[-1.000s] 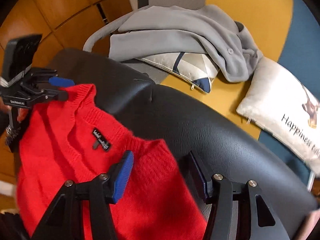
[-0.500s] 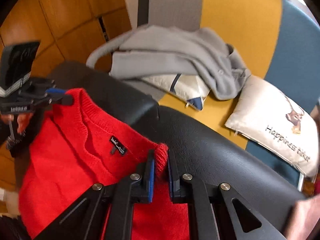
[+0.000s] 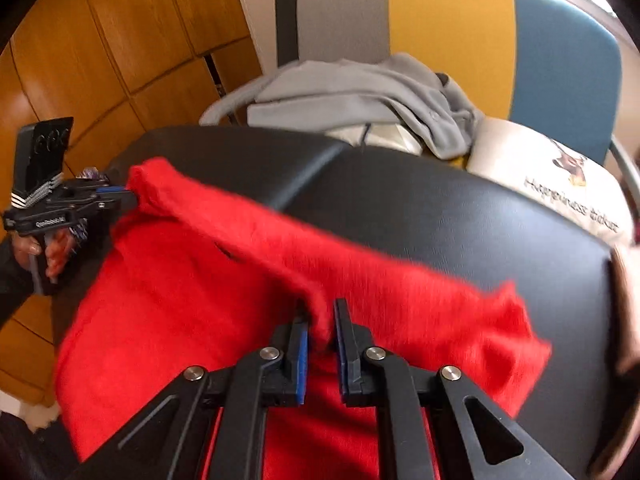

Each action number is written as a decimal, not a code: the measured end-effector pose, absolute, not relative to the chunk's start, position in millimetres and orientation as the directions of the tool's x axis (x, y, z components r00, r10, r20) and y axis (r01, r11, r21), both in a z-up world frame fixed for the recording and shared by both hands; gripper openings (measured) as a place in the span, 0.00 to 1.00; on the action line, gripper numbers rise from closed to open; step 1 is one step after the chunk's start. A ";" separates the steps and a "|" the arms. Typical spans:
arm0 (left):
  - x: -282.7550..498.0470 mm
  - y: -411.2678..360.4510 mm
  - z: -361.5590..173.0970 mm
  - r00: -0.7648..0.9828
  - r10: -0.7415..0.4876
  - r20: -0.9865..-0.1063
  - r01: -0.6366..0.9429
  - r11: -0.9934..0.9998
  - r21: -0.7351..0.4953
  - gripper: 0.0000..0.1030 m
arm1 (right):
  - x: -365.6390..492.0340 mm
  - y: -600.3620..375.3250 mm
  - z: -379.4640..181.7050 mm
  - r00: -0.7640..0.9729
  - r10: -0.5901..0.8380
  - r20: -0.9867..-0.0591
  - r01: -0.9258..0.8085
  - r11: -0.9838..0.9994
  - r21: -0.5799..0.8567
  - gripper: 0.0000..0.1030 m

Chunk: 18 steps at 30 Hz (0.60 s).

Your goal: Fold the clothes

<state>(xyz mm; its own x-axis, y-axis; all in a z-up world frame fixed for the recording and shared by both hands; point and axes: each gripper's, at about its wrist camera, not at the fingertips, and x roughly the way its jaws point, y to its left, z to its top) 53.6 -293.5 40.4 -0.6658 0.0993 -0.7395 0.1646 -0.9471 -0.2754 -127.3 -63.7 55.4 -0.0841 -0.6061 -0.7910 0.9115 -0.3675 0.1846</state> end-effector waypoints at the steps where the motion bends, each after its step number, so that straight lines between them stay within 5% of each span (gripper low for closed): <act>1: 61.0 -294.9 37.3 -0.661 0.101 -0.744 0.179 -0.941 -0.287 0.10 | -124.5 -58.4 56.3 -0.083 -0.609 -0.789 0.906 -0.376 0.194 0.15; 9: 83.2 -307.5 67.2 -0.746 0.059 -0.664 0.253 -0.897 -0.363 0.15 | -109.7 -38.6 99.1 -0.048 -0.675 -0.737 0.902 -0.346 0.258 0.38; 14: 27.5 -303.2 71.8 -0.752 0.061 -0.657 0.251 -0.894 -0.371 0.16 | -118.2 -79.0 107.8 -0.084 -0.704 -0.705 0.896 -0.362 0.255 0.38; 18: 10.8 -300.2 32.2 -0.683 -0.001 -0.731 0.377 -0.857 -0.351 0.16 | -126.2 -103.4 65.5 -0.125 -0.589 -0.798 0.874 -0.446 0.193 0.38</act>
<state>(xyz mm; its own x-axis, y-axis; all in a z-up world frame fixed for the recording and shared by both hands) 10.8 -300.2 32.2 -0.6827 -0.0006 -0.7307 0.3768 -0.8571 -0.3513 -126.2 -103.4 65.5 -0.1248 -0.5893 -0.7982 0.8740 -0.4461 0.1927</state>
